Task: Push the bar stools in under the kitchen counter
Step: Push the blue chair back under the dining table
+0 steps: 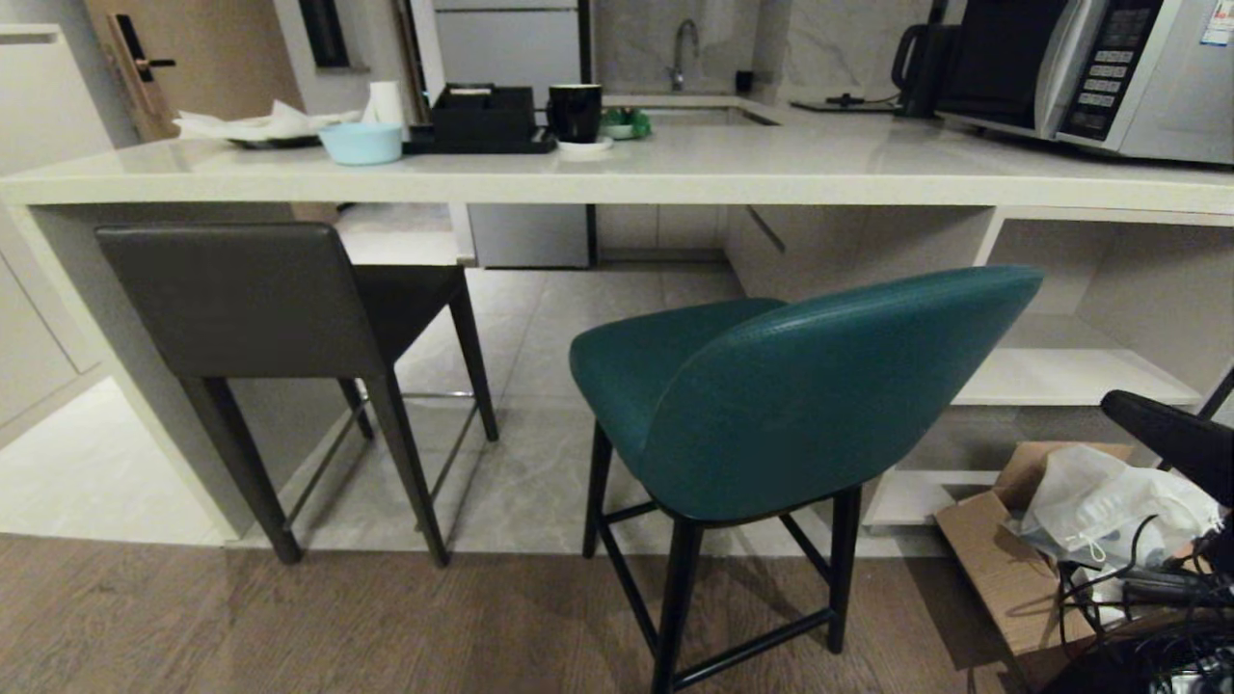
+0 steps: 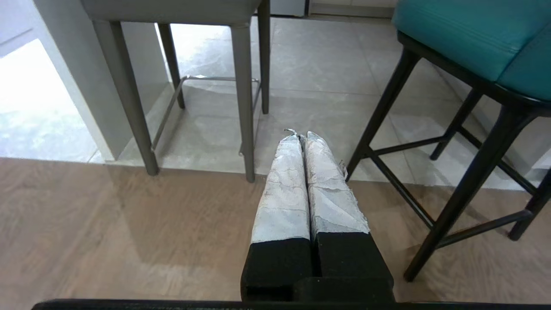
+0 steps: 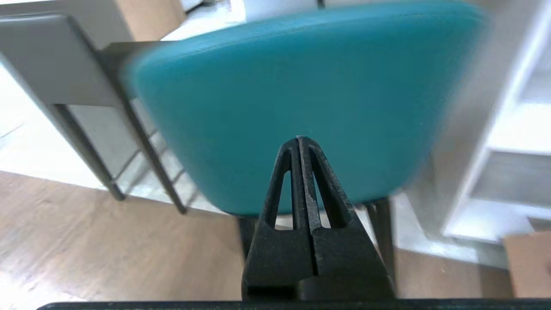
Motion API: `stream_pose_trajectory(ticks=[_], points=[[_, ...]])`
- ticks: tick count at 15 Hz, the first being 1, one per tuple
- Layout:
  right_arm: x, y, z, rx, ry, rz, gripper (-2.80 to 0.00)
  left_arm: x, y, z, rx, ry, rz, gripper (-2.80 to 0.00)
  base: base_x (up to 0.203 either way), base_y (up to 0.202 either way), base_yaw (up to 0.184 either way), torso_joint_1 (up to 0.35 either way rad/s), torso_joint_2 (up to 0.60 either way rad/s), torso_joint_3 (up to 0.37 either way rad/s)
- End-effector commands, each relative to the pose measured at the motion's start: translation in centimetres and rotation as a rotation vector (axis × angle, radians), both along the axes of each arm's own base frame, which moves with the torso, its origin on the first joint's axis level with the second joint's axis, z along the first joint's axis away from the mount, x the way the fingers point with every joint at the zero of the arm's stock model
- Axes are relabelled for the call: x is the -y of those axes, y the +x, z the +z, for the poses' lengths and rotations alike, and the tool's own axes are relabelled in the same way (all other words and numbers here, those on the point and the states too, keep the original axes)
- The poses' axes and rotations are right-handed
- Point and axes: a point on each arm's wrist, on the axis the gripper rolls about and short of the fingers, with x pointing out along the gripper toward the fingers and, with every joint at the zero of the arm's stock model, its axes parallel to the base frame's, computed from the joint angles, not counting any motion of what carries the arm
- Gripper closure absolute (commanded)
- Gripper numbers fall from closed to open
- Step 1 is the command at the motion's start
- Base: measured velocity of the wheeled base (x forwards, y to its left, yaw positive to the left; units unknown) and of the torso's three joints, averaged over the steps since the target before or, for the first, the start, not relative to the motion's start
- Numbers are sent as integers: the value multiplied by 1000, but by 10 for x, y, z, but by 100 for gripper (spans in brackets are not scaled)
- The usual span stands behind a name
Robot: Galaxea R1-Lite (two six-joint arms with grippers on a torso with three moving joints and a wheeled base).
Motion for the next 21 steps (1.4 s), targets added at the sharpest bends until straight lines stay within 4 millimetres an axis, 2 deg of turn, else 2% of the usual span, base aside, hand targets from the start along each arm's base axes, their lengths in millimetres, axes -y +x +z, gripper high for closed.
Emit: stream_pose_trajectory(ticks=[1, 8, 10, 11, 12, 14, 15, 17, 19, 21], points=[[1, -3, -6, -11, -1, -1, 0, 0, 0, 0, 1, -1, 1, 0, 1, -150, 2, 2, 2, 3], [1, -4, -13, -31, -7, -4, 0, 0, 0, 0, 1, -1, -2, 0, 0, -193, 2, 3, 4, 3], [1, -2, -14, -39, -6, -16, 0, 0, 0, 1, 3, 4, 5, 0, 0, -82, 2, 0, 3, 2], [1, 2, -12, -47, -4, -34, 0, 0, -2, 7, 22, 2, 9, 0, 0, 0, 0, 0, 0, 0], [3, 11, -11, -62, -4, -66, 0, 0, -5, 24, 53, -2, 11, 0, 0, 0, 0, 0, 0, 0], [5, 36, -1, -77, -1, -124, 0, 0, -3, 74, 75, -19, 22, 0, 0, 0, 0, 0, 0, 0], [4, 52, 5, -85, 11, -125, 0, 0, 6, 98, 57, -28, 25, 0, 0, 0, 0, 0, 0, 0], [3, 89, 9, -116, 20, -134, 0, 0, 43, 124, -11, -38, 22, 0, 0, 0, 0, 0, 0, 0], [10, 133, 6, -145, 9, -177, 0, -1, 94, 140, -30, -43, 9, 0, 0, 0, 0, 0, 0, 0], [22, 174, -2, -161, 3, -205, 0, 6, 145, 143, -31, -46, -7, 0, 0, 0, 0, 0, 0, 0]])
